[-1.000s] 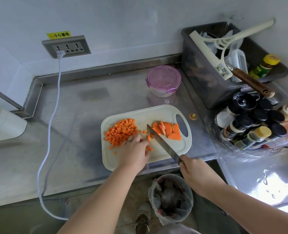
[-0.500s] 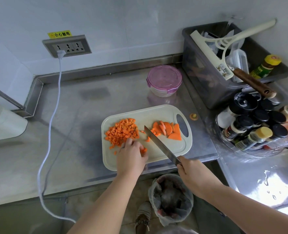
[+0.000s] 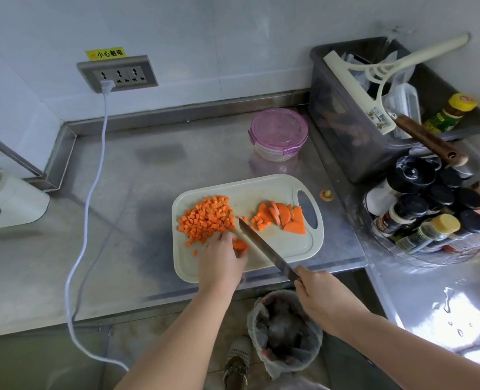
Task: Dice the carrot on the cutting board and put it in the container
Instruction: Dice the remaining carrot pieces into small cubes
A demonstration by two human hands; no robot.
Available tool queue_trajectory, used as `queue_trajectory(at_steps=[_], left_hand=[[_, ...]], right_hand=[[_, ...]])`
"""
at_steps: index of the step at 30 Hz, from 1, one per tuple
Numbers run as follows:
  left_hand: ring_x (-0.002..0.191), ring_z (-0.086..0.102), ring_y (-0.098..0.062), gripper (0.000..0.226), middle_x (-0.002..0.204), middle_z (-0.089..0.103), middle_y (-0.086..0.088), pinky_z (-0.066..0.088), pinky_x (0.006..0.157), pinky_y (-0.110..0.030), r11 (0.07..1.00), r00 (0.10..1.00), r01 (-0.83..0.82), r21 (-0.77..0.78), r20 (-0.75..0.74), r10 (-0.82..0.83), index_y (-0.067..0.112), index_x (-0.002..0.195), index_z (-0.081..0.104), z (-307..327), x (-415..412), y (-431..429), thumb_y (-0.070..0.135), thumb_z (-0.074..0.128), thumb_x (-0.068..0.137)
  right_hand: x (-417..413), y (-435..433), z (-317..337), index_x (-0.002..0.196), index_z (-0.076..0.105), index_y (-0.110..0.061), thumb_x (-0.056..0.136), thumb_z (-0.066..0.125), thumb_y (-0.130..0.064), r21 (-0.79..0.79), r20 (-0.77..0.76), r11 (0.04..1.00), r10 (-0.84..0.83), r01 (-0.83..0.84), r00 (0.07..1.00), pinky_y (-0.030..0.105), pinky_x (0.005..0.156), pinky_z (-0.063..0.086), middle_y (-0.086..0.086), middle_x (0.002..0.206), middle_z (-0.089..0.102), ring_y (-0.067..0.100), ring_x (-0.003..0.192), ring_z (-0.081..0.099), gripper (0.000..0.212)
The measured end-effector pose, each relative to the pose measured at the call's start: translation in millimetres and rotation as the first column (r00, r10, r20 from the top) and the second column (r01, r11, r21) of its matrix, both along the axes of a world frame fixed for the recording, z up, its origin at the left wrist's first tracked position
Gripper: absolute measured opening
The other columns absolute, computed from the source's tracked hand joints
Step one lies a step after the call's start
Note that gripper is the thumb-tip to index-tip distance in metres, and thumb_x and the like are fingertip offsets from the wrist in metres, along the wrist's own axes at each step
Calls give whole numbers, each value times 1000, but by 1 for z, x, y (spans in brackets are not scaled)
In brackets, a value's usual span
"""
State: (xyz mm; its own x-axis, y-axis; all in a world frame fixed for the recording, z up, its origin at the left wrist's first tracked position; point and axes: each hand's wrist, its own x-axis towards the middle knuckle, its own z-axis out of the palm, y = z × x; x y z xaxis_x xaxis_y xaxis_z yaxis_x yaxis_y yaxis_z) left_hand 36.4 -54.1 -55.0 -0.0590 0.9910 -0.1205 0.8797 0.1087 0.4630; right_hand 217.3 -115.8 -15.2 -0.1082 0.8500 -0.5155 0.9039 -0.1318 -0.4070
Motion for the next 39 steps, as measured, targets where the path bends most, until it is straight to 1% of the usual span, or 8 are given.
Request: queue_trajectory(at_steps=[8,12,16,21,27,31,35,39], left_hand=[[91,59,-12,33,110,59,6,49,73,-21,999,993,-33,-6,114,33,21,114,57,-3,-3,-1,33,68,85],[95,60,-13,38,112,60,6,51,78,-24,1000,992,-15,3,123,15,20,118,55,-4,-4,-2,31,69,84],[94,61,-13,40,110,61,6,46,73,-20,1000,992,-28,11,120,27,19,119,51,-3,-1,-2,28,69,85],[90,61,-14,37,105,62,5,44,68,-19,997,988,-72,13,141,69,20,113,48,-4,3,-1,24,70,84],[86,64,-14,34,102,65,5,52,66,-23,996,985,-80,42,158,72,22,109,46,-6,9,2,23,70,84],[91,64,-13,36,104,65,5,55,73,-27,996,974,-84,38,215,74,21,111,48,-9,6,0,22,71,84],[93,62,-11,36,107,62,7,53,75,-26,997,963,-68,41,263,55,21,112,50,-10,2,-3,24,72,83],[95,59,-11,40,111,59,8,48,75,-21,996,972,-66,58,231,50,19,115,52,-10,-5,-4,30,72,82]], right_hand=[[-5,0,-5,102,48,-21,103,32,-27,-2,2,1000,-6,6,1000,28,60,47,-5,77,57,12,68,57,17],[-4,-1,-6,111,51,-20,104,32,-28,-1,5,1000,1,-1,1000,31,67,53,-4,82,60,12,71,60,21],[-6,-3,-8,114,52,-20,103,34,-28,-1,6,1000,9,-9,1000,32,68,56,-3,85,63,12,71,62,22],[-6,-2,-9,108,53,-20,103,33,-28,5,6,1000,9,-9,1000,31,67,54,-4,84,63,11,71,60,21],[-4,2,-8,105,50,-21,103,32,-29,6,14,1000,8,-8,1000,31,67,52,-4,82,60,12,71,59,20],[-5,3,-8,106,49,-21,104,32,-28,9,18,1000,22,-22,1000,31,64,50,-4,79,58,13,69,58,19],[-5,3,-8,109,50,-20,103,32,-28,11,23,1000,10,-11,1000,33,66,52,0,84,62,16,72,60,21],[-4,2,-6,110,50,-20,102,33,-28,50,9,999,-4,3,1000,39,66,54,2,83,64,20,71,61,21]])
